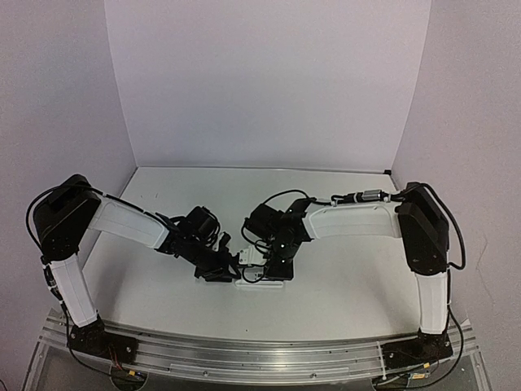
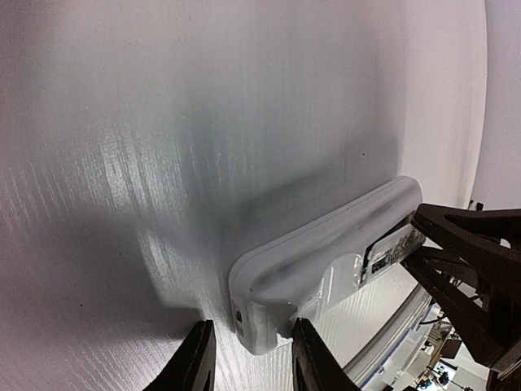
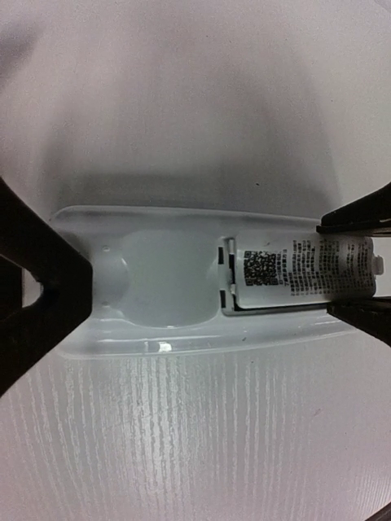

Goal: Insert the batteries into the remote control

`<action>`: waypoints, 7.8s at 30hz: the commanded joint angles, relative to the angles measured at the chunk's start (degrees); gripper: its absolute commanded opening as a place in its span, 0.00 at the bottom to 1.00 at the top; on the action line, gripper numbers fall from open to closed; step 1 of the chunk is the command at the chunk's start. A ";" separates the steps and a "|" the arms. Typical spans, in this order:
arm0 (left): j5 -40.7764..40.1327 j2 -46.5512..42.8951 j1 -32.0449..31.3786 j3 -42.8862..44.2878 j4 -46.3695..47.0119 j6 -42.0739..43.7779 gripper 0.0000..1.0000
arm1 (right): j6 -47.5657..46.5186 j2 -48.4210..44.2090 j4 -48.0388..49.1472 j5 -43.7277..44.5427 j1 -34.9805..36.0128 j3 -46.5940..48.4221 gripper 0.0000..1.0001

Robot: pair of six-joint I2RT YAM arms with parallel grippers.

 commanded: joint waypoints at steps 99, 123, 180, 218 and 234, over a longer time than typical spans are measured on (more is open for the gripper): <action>5.95 0.99 -0.39 -1.30 6.32 0.94 0.33 | 13.38 14.88 -13.45 -0.22 2.37 25.48 0.00; 6.61 1.94 -0.39 -0.62 6.34 0.58 0.33 | 9.98 14.55 -13.93 0.28 4.27 22.95 0.00; 7.77 1.79 0.01 -3.07 10.17 -1.29 0.32 | 6.62 11.68 -6.04 -0.17 7.17 18.25 0.00; 7.91 0.34 0.41 -5.34 11.28 -2.13 0.31 | 4.40 11.40 -6.17 0.47 9.91 16.73 0.00; 8.49 1.01 0.40 -3.96 11.02 -1.07 0.31 | 3.72 14.12 -7.82 4.12 10.44 19.66 0.00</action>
